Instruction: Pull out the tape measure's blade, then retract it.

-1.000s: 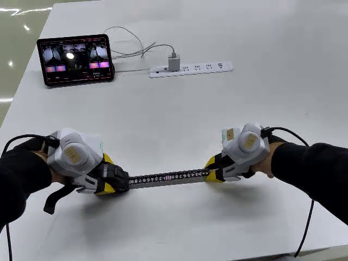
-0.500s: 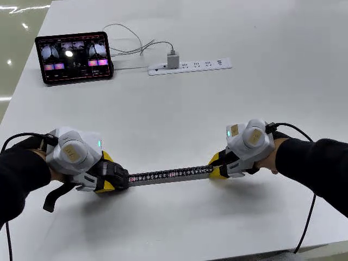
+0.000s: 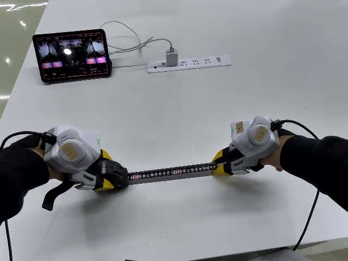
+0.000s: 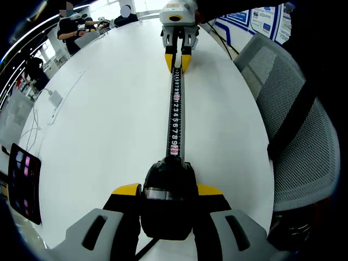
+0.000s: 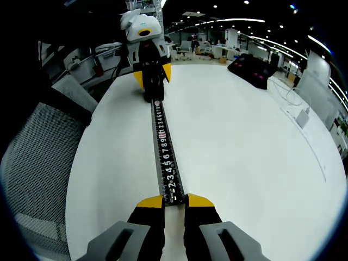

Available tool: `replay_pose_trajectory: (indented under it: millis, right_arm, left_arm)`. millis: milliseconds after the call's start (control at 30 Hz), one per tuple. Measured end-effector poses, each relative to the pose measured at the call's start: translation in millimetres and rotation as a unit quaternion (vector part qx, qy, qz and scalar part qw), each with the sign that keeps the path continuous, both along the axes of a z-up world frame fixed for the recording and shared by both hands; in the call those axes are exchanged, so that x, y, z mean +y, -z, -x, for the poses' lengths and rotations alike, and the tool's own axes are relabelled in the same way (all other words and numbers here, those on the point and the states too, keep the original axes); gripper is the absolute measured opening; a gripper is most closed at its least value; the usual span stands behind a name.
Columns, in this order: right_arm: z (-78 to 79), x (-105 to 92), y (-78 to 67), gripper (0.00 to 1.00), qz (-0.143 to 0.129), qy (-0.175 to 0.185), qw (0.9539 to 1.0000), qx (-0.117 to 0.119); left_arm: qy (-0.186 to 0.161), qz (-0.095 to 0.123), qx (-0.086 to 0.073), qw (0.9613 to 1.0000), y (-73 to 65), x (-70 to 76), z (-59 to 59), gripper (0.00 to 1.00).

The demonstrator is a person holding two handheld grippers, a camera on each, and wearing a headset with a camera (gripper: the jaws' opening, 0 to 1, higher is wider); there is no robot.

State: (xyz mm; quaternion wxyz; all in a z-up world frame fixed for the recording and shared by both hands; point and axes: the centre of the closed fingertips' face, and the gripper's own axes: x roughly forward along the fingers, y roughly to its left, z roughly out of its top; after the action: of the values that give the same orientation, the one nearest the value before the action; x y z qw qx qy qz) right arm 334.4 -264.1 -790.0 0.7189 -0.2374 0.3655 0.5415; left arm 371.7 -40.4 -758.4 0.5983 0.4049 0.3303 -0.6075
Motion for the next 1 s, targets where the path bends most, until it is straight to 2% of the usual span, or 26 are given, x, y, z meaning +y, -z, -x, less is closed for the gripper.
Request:
replay_pose_trajectory:
  millis: [1000]
  right_arm:
    - [4.3,-19.3,-1.9,0.08,0.003,0.018,0.9998,0.002]
  left_arm:
    - [-0.003,0.000,-0.005,1.0000,0.0,0.3,0.1,0.31]
